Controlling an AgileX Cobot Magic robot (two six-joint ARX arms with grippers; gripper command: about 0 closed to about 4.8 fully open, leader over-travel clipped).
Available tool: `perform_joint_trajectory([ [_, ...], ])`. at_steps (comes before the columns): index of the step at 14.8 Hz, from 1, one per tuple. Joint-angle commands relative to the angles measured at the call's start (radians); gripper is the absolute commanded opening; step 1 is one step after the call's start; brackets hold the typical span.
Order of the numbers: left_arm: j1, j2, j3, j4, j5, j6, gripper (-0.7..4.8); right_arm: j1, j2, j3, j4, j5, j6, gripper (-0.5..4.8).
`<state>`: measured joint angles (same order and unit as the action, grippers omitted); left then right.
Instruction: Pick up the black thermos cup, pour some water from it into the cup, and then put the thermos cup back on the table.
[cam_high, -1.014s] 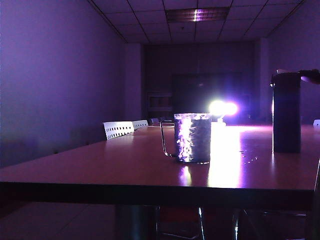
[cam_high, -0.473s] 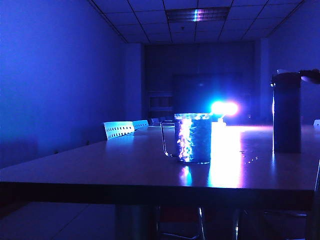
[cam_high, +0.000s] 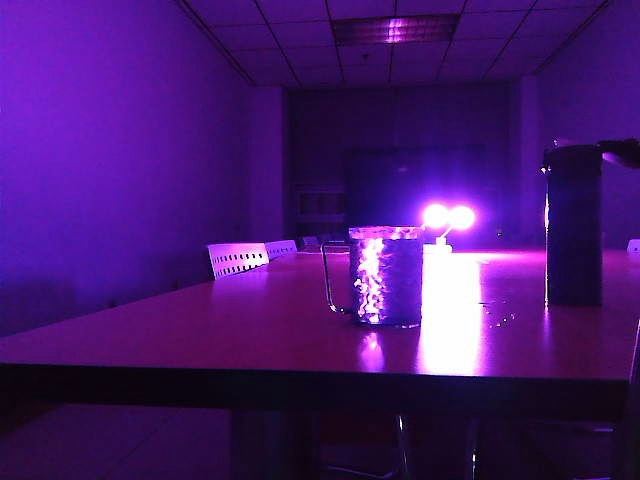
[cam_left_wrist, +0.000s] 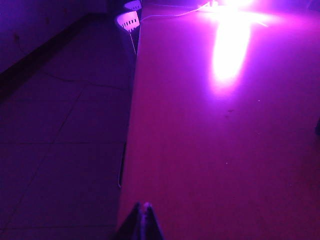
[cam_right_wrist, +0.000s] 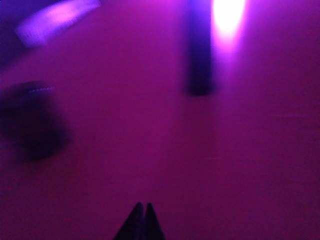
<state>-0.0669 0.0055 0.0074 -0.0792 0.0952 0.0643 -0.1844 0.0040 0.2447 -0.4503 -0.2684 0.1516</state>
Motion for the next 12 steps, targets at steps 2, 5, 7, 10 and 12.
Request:
perform_joint_trajectory([
  [2,0.001,0.001,-0.001,0.01,0.006,0.007,-0.05,0.001,0.0,-0.028,0.099,0.132,-0.082,-0.05],
  [5,0.001,0.001,-0.001,0.01,0.006,0.007,-0.05,0.039,0.0,-0.095,0.233,0.145,-0.107,-0.05],
  [7,0.001,0.001,-0.001,0.01,0.006,0.007,-0.05,0.116,0.0,-0.111,0.25,0.192,-0.107,-0.06],
  [10,0.001,0.001,-0.001,0.01,0.006,0.007,-0.05,0.202,0.0,-0.157,0.262,0.364,-0.107,-0.06],
  [12,0.001,0.001,-0.001,0.01,0.006,0.007,-0.05,0.211,0.0,-0.211,0.351,0.335,-0.107,-0.06],
])
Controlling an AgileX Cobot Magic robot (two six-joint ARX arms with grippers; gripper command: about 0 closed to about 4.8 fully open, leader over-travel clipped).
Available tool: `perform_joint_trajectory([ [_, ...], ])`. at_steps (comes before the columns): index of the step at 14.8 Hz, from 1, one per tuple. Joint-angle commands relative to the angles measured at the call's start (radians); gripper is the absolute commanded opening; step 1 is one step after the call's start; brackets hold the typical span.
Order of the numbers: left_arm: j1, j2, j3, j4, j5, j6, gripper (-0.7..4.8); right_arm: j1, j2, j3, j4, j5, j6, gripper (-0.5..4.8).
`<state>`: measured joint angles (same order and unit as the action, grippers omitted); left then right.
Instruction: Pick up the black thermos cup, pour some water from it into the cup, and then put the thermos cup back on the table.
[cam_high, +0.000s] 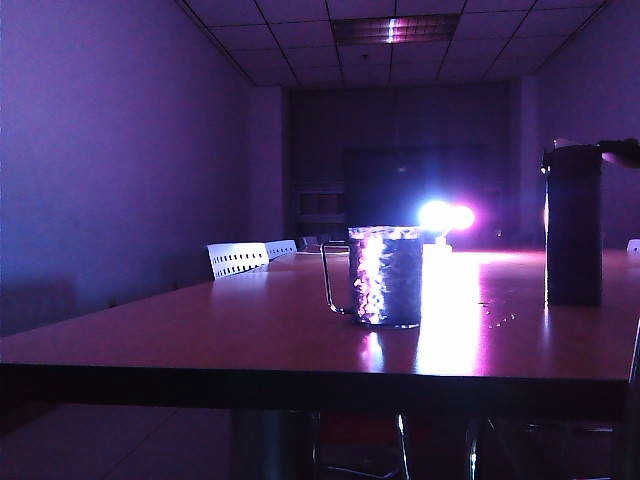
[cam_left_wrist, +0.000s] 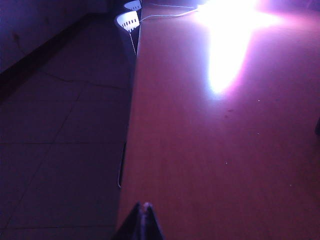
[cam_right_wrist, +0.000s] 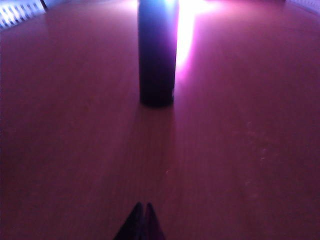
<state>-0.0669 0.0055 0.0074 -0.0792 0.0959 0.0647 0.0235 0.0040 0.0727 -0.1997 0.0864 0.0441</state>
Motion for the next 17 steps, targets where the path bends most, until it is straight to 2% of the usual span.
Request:
perform_joint_trajectory([
  [1,0.001,0.001,-0.001,0.01,0.005,0.006,-0.05,-0.003,0.0,-0.069,0.166,-0.045,0.0,-0.05],
  [4,0.001,0.001,-0.001,0.01,0.006,0.006,-0.05,-0.027,0.0,-0.068,0.18,-0.064,0.002,-0.06],
  [17,0.001,0.001,-0.001,0.01,0.005,0.006,-0.05,-0.026,0.0,-0.068,0.18,-0.063,0.002,-0.05],
])
